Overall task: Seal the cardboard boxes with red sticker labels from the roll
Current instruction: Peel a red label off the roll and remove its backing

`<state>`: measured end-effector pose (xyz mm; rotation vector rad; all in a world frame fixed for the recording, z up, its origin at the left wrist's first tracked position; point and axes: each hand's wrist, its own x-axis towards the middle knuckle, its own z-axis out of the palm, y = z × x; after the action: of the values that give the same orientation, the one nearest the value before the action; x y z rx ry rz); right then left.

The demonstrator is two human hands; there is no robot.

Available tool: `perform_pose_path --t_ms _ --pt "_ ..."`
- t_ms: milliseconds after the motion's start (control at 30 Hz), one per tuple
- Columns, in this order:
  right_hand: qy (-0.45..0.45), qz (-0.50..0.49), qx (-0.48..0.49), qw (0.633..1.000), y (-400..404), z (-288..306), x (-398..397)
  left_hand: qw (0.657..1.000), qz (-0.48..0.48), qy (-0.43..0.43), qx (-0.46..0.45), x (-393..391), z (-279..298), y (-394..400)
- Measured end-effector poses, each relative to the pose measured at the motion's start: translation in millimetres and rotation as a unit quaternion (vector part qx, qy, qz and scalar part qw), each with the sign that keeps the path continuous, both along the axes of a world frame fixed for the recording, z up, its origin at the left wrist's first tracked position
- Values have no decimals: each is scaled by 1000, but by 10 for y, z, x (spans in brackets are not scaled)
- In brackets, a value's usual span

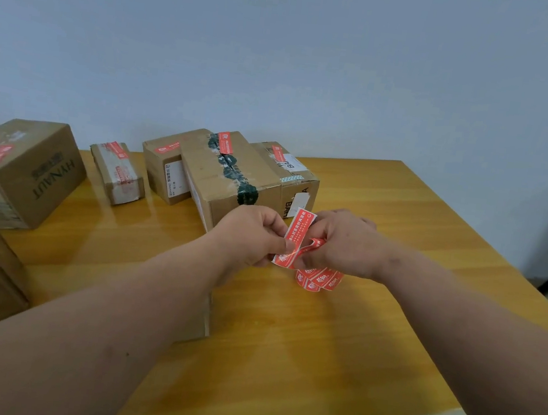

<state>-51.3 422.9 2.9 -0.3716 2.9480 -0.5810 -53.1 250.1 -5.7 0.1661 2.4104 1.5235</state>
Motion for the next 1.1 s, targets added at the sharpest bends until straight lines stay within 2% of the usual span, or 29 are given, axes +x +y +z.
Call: perform_pose_path --t_ms 433,1000,1100 --pt "19 15 15 1000 -10 -21 -6 999 28 -14 27 1 -47 -24" --pt "-18 11 -57 998 24 -32 -9 995 79 -20 51 -18 -41 -31" --pt "-19 4 -40 999 34 -24 0 996 84 -9 41 -17 -25 -46"
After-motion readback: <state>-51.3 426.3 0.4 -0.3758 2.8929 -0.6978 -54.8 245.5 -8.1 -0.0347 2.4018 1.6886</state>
